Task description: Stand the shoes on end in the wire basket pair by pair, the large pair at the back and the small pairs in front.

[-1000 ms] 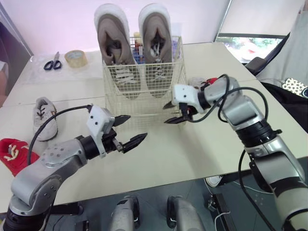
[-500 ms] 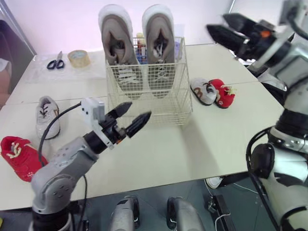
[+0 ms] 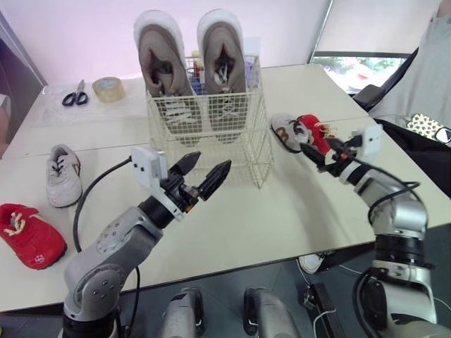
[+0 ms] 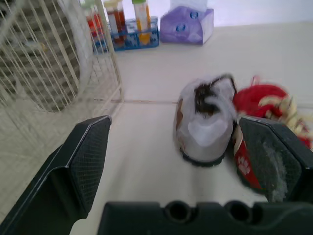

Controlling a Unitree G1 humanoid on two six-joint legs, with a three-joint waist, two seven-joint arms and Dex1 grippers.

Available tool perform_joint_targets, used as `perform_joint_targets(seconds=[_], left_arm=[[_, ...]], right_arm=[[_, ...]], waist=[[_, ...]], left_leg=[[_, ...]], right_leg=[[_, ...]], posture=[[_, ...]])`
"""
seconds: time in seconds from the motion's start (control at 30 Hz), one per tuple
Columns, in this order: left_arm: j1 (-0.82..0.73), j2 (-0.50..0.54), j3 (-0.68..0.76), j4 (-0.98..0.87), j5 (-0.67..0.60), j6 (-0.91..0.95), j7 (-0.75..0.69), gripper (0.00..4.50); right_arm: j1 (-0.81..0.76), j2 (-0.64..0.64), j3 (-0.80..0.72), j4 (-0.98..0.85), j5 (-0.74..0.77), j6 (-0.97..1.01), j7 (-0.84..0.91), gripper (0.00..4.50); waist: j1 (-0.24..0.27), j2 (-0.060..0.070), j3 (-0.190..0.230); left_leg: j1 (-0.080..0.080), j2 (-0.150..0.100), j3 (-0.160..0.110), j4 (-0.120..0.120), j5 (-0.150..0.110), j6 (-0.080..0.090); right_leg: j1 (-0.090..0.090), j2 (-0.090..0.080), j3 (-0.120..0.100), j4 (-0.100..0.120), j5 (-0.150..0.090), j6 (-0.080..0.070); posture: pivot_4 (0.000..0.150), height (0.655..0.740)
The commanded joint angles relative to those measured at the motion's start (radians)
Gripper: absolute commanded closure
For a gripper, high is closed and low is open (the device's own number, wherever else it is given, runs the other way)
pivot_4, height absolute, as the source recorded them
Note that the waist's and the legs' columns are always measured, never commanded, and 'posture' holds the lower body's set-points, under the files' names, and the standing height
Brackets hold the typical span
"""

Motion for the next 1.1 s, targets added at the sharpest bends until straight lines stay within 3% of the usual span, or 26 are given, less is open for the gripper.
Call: perform_joint_targets(seconds=[0.03,0.63,0.9,1.1], left_arm=[[-0.014,0.015,0.014,-0.054,-0.026,-0.002,0.026,0.0],[-0.006,0.074,0.019,-0.072,-0.037,-0.013,0.078,0.0],[0.002,0.08,0.014,-0.063,-0.031,-0.016,0.076,0.0],[0.001,0.077,0.006,-0.058,-0.024,-0.013,0.08,0.0]], right_arm=[[-0.041,0.021,0.016,0.113,-0.015,-0.106,-0.013,0.03],[-0.324,0.027,0.035,0.754,-0.105,-0.534,-0.082,0.03],[-0.456,0.048,-0.006,0.949,-0.089,-0.575,-0.083,0.03],[-0.498,0.05,0.016,1.03,-0.148,-0.576,-0.223,0.03]], waist=[[0.0,0.0,0.0],[-0.002,0.0,0.0],[0.0,0.0,0.0],[0.0,0.0,0.0]], left_leg=[[0.0,0.0,0.0,0.0,0.0,0.0],[0.0,0.0,0.001,0.0,0.001,-0.001],[0.0,0.0,0.001,0.0,0.001,-0.001],[0.0,0.0,0.001,0.0,0.001,-0.001]], right_leg=[[0.0,0.0,0.0,0.0,0.0,0.0],[-0.001,0.0,0.001,-0.001,0.002,-0.004],[0.0,0.0,0.001,-0.001,0.003,-0.004],[0.0,0.0,0.001,-0.001,0.003,-0.004]], posture=[[0.15,0.74],[0.15,0.74],[0.15,0.74],[0.15,0.74]])
